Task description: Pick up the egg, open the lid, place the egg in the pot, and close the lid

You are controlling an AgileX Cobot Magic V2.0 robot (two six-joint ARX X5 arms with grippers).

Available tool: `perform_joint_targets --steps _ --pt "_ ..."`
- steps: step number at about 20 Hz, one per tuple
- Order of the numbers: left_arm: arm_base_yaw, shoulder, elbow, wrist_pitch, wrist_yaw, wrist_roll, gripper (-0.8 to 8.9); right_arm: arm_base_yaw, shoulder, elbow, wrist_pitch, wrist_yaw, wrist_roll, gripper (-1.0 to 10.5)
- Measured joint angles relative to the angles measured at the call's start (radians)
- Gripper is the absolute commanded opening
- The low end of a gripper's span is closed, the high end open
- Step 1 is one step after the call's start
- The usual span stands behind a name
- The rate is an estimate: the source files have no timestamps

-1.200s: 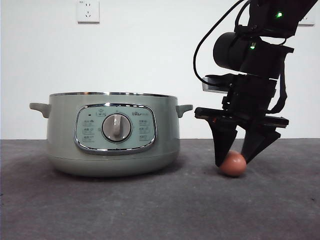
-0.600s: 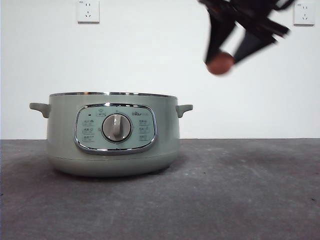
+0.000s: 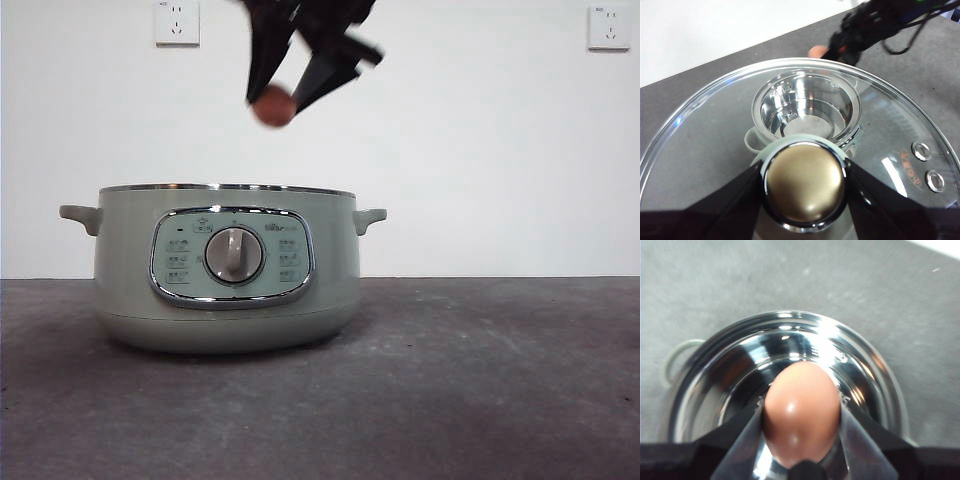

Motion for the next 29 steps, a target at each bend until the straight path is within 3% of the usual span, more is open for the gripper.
perform_joint_targets --steps 8,16,29 --pt "0.0 0.0 0.0 -0.001 0.0 0.0 -0.08 0.032 0.25 0.115 -0.053 0.001 -0.048 -0.1" --pt "0.0 0.0 0.0 -0.002 0.0 0.0 -0.08 0.051 0.315 0.116 -0.078 0.008 -0.085 -0.1" --pt "0.0 0.0 0.0 -0.031 0.0 0.0 -0.08 0.051 0.323 0.117 -0.147 0.008 -0.085 -0.1"
